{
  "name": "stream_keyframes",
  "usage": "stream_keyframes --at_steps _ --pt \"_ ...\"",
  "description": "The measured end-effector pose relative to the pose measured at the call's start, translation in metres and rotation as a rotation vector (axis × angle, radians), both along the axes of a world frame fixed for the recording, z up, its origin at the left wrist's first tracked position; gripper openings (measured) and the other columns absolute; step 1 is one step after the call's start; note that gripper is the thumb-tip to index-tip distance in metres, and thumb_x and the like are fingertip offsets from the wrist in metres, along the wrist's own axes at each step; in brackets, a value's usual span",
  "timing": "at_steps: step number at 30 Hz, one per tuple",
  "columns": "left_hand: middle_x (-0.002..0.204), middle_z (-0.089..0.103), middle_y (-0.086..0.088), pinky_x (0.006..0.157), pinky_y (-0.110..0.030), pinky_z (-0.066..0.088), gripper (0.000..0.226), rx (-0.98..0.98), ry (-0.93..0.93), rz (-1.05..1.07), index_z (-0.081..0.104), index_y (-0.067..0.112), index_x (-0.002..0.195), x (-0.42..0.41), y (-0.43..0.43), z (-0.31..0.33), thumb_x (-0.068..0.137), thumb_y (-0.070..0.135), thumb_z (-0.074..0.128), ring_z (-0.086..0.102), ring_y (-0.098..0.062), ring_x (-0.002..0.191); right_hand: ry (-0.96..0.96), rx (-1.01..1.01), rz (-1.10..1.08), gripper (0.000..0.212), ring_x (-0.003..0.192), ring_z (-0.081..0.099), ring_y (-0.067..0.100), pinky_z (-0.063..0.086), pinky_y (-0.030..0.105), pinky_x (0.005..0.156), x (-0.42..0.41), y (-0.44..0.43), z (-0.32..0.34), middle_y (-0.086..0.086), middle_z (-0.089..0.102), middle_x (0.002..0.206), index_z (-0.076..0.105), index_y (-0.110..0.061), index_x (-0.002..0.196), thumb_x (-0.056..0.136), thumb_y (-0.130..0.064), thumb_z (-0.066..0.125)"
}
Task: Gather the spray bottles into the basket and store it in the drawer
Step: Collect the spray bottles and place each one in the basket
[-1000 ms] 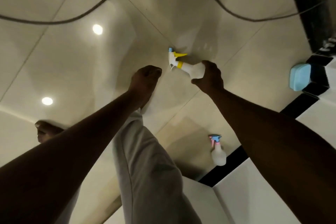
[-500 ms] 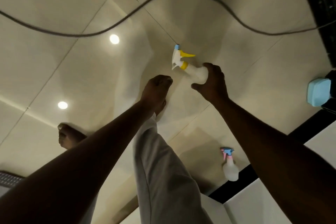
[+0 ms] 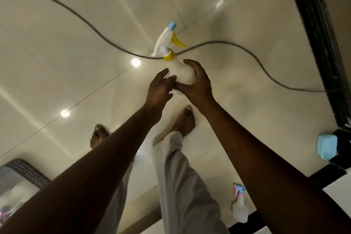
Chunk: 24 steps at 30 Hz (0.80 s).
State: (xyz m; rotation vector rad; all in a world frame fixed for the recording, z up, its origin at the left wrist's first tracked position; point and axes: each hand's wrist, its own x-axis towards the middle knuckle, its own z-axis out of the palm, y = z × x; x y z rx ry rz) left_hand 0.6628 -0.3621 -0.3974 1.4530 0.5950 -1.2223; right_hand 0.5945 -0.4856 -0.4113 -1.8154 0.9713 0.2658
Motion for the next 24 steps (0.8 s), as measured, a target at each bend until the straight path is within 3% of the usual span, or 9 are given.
stream_keyframes --at_steps 2,5,7,9,11,15,20,21,24 --pt "0.129 0.07 0.003 0.106 -0.041 0.053 0.053 -0.028 -0.014 0.048 0.055 0.034 0.146 0.018 0.032 0.008 0.095 0.032 0.069 0.067 -0.019 0.121 -0.042 0.048 0.028 0.081 0.121 0.061 0.016 0.056 0.02 0.091 0.02 0.026 0.012 -0.004 0.063 0.139 0.057 -0.024 0.143 0.072 -0.029 0.096" --pt "0.128 0.073 0.003 0.106 -0.042 0.053 0.056 -0.097 -0.033 0.112 0.06 0.039 0.138 0.04 0.086 0.02 0.084 0.031 0.071 0.07 -0.018 0.118 -0.074 0.105 0.087 0.078 0.114 0.063 0.003 0.052 0.009 0.081 0.048 0.062 0.026 -0.006 0.065 0.133 0.06 -0.023 0.138 0.07 -0.023 0.098" --pt "0.111 0.077 0.01 0.104 -0.042 0.055 0.053 -0.151 -0.037 0.174 0.063 0.04 0.132 0.051 0.125 0.026 0.081 0.027 0.07 0.074 -0.013 0.107 -0.078 0.153 0.148 0.076 0.105 0.062 -0.008 0.051 0.008 0.077 0.066 0.089 0.035 -0.006 0.066 0.131 0.06 -0.023 0.136 0.07 -0.02 0.098" --pt "0.107 0.078 0.012 0.104 -0.042 0.056 0.052 -0.184 -0.055 0.226 0.064 0.039 0.133 0.057 0.163 0.031 0.083 0.024 0.07 0.075 -0.011 0.102 -0.08 0.195 0.223 0.076 0.101 0.062 -0.014 0.052 0.009 0.076 0.083 0.118 0.042 -0.007 0.065 0.132 0.06 -0.023 0.137 0.07 -0.018 0.097" --pt "0.113 0.077 0.009 0.102 -0.042 0.057 0.057 -0.192 -0.079 0.288 0.061 0.035 0.139 0.059 0.204 0.036 0.084 0.024 0.072 0.075 -0.013 0.105 -0.088 0.228 0.301 0.077 0.102 0.062 -0.014 0.054 0.01 0.076 0.098 0.153 0.049 -0.009 0.065 0.132 0.059 -0.026 0.138 0.071 -0.019 0.097" --pt "0.113 0.077 0.008 0.086 -0.032 0.06 0.071 -0.157 -0.123 0.462 0.058 0.03 0.143 0.053 0.273 0.051 0.074 0.03 0.078 0.075 -0.013 0.103 -0.095 0.279 0.462 0.078 0.107 0.061 -0.014 0.053 0.007 0.078 0.118 0.219 0.059 -0.014 0.064 0.133 0.058 -0.031 0.141 0.073 -0.023 0.095" --pt "0.117 0.076 0.002 0.086 -0.033 0.059 0.059 -0.109 -0.183 0.7 0.061 0.027 0.139 0.028 0.353 0.06 0.082 0.022 0.075 0.074 -0.015 0.103 -0.104 0.295 0.702 0.078 0.114 0.059 -0.015 0.052 0.007 0.083 0.132 0.307 0.068 -0.019 0.062 0.136 0.056 -0.036 0.143 0.075 -0.03 0.094" --pt "0.119 0.076 0.001 0.083 -0.03 0.059 0.055 -0.099 -0.199 0.751 0.063 0.027 0.136 0.021 0.369 0.063 0.084 0.019 0.075 0.075 -0.015 0.103 -0.099 0.29 0.766 0.081 0.118 0.058 -0.013 0.053 0.01 0.088 0.132 0.325 0.07 -0.019 0.061 0.139 0.055 -0.038 0.145 0.075 -0.035 0.094" --pt "0.121 0.074 -0.002 0.08 -0.026 0.06 0.047 -0.049 -0.241 0.905 0.066 0.027 0.129 -0.002 0.411 0.072 0.086 0.012 0.075 0.074 -0.016 0.102 -0.08 0.26 0.959 0.089 0.135 0.053 0.002 0.055 0.037 0.107 0.132 0.374 0.077 -0.016 0.055 0.151 0.049 -0.04 0.152 0.075 -0.044 0.092"
